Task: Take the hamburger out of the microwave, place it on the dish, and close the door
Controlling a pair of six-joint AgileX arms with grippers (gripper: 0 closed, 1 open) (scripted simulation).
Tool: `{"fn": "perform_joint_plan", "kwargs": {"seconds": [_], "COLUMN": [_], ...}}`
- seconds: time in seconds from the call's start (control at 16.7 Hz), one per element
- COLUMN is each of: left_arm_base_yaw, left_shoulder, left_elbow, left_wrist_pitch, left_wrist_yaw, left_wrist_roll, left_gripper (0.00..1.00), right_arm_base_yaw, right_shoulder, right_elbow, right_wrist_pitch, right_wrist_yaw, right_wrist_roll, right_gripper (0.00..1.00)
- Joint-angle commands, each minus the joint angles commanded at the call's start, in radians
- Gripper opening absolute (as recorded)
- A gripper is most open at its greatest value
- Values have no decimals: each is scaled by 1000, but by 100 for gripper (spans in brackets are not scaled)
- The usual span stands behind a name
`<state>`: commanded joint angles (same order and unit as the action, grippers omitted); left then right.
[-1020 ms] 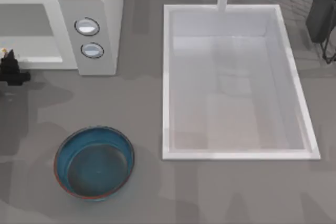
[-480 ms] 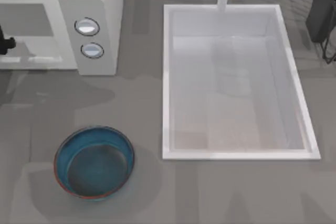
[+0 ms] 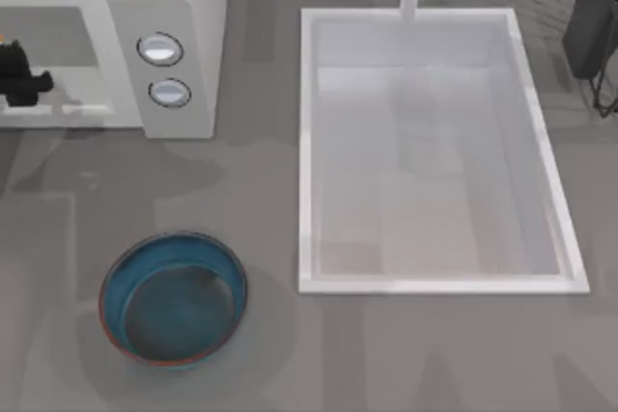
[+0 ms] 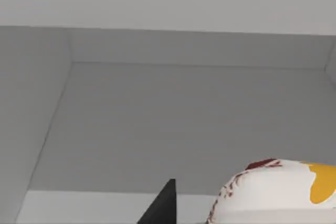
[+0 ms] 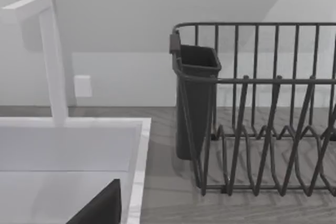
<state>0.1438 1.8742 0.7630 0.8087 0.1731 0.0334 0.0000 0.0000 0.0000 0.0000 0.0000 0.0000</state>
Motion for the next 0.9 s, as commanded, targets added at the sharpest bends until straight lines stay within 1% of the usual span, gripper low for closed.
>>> {"fn": "perform_joint_plan", "kwargs": {"seconds": [0.06, 0.18, 0.3, 0.66, 0.78, 0.9], "left_arm_base_yaw": [-43, -161, -318, -867, -1008, -1106], "left_shoulder": [-6, -30, -68, -257, -328, -391], "left_elbow": [-12, -43, -86, -251, -305, -350], "left_wrist_pitch": [-27, -99, -189, -515, -615, -695], "left_wrist_yaw": [-43, -153, -291, -758, -889, -986], "left_wrist_roll": [-39, -137, -257, -650, -762, -848], "left_gripper": [0, 0, 0, 0, 0, 0], "right_arm_base_yaw": [0, 0, 0, 0, 0, 0], "right_shoulder": [0, 0, 0, 0, 0, 0], "right_elbow": [0, 0, 0, 0, 0, 0], "right_wrist_pitch": [0, 0, 0, 0, 0, 0], "right_wrist_yaw": [0, 0, 0, 0, 0, 0], "right_wrist_roll": [0, 0, 0, 0, 0, 0], "right_gripper": [100, 100, 100, 100, 100, 100]}}
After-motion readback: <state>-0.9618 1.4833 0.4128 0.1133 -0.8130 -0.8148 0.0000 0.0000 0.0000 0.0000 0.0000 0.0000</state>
